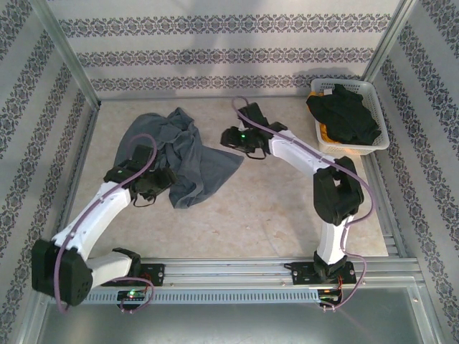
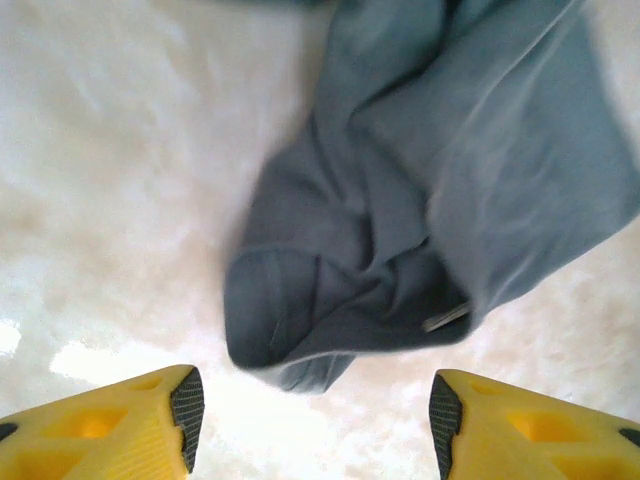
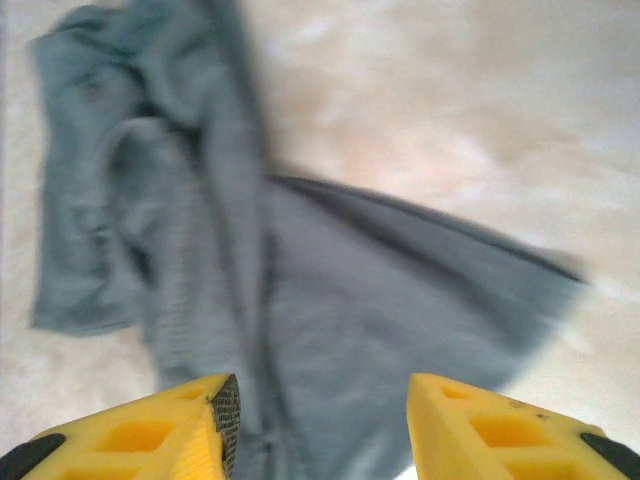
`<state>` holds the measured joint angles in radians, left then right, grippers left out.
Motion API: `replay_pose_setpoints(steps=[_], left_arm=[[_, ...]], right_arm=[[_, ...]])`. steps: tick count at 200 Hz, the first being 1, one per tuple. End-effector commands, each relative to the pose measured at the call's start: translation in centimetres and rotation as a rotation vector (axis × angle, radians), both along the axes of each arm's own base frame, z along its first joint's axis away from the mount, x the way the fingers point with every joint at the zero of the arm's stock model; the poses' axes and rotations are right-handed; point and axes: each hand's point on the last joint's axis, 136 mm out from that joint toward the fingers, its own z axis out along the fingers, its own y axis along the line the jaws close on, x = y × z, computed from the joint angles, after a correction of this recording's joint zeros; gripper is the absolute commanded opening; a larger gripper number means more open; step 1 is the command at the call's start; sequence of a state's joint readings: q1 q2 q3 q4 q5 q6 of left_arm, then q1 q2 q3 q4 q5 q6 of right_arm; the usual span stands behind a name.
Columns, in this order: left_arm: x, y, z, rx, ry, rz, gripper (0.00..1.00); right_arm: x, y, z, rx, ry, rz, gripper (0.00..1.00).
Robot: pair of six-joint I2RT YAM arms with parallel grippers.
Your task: Fold and stack the t-shirts
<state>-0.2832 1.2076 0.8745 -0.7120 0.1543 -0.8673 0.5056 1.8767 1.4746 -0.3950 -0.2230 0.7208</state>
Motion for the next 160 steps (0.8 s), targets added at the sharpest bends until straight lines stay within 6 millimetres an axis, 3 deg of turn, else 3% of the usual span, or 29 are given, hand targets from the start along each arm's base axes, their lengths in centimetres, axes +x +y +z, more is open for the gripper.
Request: replay_pose_setpoints(steps=[1, 27, 66, 106, 134, 160], left_arm=[[1.3, -3.7, -0.6, -0.061, -0.015, -0.103, 0.66], [4.1, -4.3, -1.5, 0.038, -0.022, -0.130, 0.67], [7.8, -2.6, -3.0, 0.144, -0.043, -0.079, 0.67], [12.4, -2.9, -2.8, 0.123, -0.103, -0.121, 0.61], [13.5, -3.5, -4.7, 0.140, -0.051, -0.177, 0.55], [13.2, -3.5, -6.3, 0.160, 0.004, -0.207, 0.47]], right_arm=[[-1.2, -1.5, -3.3, -0.050, 0.053, -0.025, 0.50], [-1.5, -1.4, -5.7, -0.069, 0.111, -0.001, 0.51], [-1.1, -0.6, -8.6, -0.086, 0.190, -0.013, 0.50], [-1.9, 1.0, -8.5, -0.068, 0.204, 0.015, 0.50], [-2.6, 1.1, -9.0, -0.055, 0.232, 0.002, 0.50], [-2.4, 0.5, -9.6, -0.073, 0.247, -0.023, 0.50]])
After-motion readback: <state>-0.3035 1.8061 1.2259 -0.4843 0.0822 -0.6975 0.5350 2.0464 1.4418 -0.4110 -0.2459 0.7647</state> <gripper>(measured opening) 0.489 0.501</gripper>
